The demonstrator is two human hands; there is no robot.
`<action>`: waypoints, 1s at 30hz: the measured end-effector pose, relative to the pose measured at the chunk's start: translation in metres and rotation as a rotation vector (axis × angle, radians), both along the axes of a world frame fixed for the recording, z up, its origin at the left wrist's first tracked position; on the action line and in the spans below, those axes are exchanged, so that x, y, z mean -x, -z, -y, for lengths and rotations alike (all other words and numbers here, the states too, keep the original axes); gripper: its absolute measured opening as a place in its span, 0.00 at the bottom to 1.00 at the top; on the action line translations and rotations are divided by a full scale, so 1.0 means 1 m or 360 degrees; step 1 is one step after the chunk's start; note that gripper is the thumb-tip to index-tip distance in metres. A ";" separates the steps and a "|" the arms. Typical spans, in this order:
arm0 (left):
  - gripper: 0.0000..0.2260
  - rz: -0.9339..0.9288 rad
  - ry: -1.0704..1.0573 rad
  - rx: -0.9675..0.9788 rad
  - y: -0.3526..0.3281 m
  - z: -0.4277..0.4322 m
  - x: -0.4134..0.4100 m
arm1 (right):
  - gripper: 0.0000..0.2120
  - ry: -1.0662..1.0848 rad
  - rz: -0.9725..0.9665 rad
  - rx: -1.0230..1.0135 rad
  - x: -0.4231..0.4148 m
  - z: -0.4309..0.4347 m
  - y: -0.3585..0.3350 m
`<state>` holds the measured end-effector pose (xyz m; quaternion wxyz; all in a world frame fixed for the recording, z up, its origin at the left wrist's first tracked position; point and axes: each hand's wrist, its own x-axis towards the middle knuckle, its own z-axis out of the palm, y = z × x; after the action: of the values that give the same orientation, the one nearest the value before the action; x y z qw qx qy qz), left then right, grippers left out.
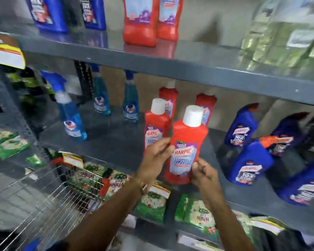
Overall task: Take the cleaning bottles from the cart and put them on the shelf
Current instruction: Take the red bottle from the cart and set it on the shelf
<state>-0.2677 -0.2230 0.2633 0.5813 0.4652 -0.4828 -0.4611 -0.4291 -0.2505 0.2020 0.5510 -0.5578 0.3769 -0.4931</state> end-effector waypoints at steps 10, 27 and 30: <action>0.12 0.0113 0.0118 -0.0046 0.031 0.062 0.047 | 0.14 0.0187 -0.0123 -0.0007 0.044 0.054 0.030; 0.17 0.0302 0.0145 -0.0209 0.043 0.063 0.043 | 0.17 0.0692 -0.0504 0.0155 0.039 0.030 0.049; 0.16 0.0179 0.0125 -0.0222 0.064 0.024 0.027 | 0.13 0.0929 -0.0439 0.0275 0.027 -0.006 0.060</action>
<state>-0.2942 -0.2471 0.1997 0.5008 0.5105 -0.4993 -0.4892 -0.4563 -0.2444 0.1423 0.2809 -0.5326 0.5486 -0.5801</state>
